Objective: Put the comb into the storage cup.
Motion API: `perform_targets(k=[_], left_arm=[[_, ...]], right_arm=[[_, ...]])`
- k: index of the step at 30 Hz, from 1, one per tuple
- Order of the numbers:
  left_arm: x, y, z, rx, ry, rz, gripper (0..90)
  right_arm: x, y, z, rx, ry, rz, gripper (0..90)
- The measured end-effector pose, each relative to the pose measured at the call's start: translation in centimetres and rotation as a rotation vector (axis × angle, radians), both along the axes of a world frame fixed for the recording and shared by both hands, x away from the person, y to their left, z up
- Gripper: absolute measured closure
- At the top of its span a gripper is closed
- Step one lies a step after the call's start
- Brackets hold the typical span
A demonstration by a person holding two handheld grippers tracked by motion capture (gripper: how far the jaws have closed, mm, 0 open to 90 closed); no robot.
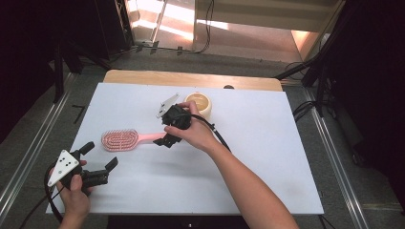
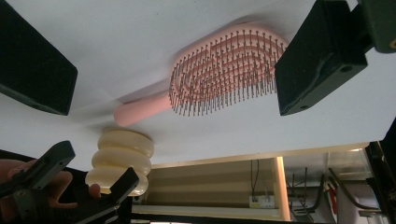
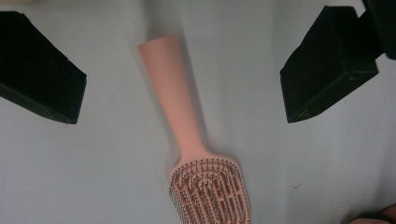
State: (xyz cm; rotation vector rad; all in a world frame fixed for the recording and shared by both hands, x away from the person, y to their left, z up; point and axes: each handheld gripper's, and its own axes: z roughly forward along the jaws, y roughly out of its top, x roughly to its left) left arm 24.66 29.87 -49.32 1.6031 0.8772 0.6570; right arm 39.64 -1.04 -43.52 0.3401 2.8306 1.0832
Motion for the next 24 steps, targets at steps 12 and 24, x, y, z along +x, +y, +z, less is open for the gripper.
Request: perform_targets(k=[12,24], left_arm=[[-0.1,0.0,0.0,0.004,-0.005,-0.006,0.0],[0.0,0.0,0.0,0.002,-0.005,-0.008,0.0]], right_arm=[[1.0,2.6,-0.6,-0.053,0.002,0.016,15.3],[1.5,4.8,-2.0,-0.111,0.031,0.057,20.5]])
